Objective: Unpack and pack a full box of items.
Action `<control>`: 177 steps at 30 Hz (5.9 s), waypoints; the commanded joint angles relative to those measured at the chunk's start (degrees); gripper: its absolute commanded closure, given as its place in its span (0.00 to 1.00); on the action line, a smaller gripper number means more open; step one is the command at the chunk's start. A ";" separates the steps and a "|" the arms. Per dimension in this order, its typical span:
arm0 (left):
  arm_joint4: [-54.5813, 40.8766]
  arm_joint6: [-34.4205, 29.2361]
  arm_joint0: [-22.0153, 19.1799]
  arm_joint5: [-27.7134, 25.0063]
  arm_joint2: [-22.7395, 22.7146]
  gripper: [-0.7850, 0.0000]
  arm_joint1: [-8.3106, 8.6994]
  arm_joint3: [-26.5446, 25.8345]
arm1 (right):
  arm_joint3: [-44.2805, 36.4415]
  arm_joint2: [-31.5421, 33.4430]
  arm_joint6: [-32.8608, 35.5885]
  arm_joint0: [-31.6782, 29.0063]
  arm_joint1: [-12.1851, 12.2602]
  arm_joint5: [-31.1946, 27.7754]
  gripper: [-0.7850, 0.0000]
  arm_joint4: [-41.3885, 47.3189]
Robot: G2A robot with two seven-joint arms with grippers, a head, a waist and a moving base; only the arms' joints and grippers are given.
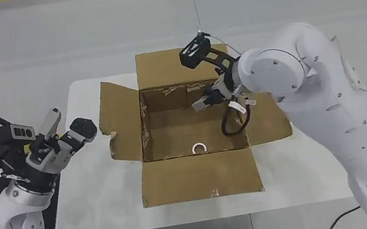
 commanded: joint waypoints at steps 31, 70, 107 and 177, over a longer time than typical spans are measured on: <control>0.79 2.78 -4.57 3.64 1.58 0.00 0.34 3.15 | 26.34 -21.12 -3.70 8.50 -9.56 -5.81 0.00 5.72; 0.79 2.78 -4.57 3.64 1.58 0.00 0.34 3.15 | 57.54 -30.23 -5.60 6.75 -22.87 -12.11 0.57 8.88; 0.79 2.78 -4.57 3.64 1.58 0.00 0.34 3.15 | 57.43 -25.33 -14.15 9.64 -23.00 -17.47 1.00 4.93; 0.79 2.78 -4.57 3.64 1.58 0.00 0.34 3.15 | -43.56 69.63 -31.61 -76.57 4.20 -9.92 1.00 4.09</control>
